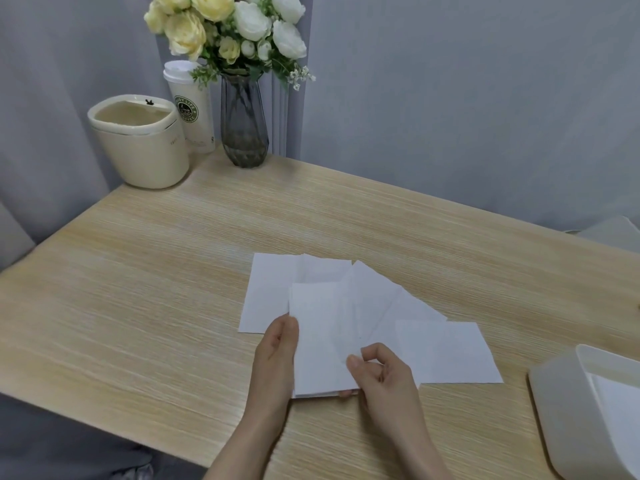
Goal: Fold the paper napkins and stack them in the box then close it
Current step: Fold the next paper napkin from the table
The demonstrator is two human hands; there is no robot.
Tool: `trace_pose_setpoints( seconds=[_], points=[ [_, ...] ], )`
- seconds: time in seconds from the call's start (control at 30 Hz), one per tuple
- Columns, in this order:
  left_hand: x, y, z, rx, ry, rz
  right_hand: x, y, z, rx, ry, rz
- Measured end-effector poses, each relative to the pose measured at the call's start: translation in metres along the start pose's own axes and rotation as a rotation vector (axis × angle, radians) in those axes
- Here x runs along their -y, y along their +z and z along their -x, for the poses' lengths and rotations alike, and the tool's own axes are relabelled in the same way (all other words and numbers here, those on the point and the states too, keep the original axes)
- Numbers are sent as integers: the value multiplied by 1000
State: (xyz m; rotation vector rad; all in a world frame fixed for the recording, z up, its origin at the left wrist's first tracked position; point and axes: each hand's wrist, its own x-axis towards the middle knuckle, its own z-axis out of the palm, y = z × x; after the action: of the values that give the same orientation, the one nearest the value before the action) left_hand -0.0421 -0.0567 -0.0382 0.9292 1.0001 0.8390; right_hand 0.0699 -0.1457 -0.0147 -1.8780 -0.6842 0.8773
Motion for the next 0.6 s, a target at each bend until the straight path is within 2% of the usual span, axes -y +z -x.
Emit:
trace_pose_setpoints(
  seconds=[0.1,0.23,0.43,0.6],
  points=[
    [1,0,1,24,-6,7,-3,-1,2,-41,-33,53],
    [0,1,5,52,-18,2,-3,0,4,-137,-170,132],
    [1,17,18,187,-7,-19,0,0,4,2,-179,-14],
    [1,29,23,205,54,-83,-2,-2,8,13,-187,-62]
  ],
)
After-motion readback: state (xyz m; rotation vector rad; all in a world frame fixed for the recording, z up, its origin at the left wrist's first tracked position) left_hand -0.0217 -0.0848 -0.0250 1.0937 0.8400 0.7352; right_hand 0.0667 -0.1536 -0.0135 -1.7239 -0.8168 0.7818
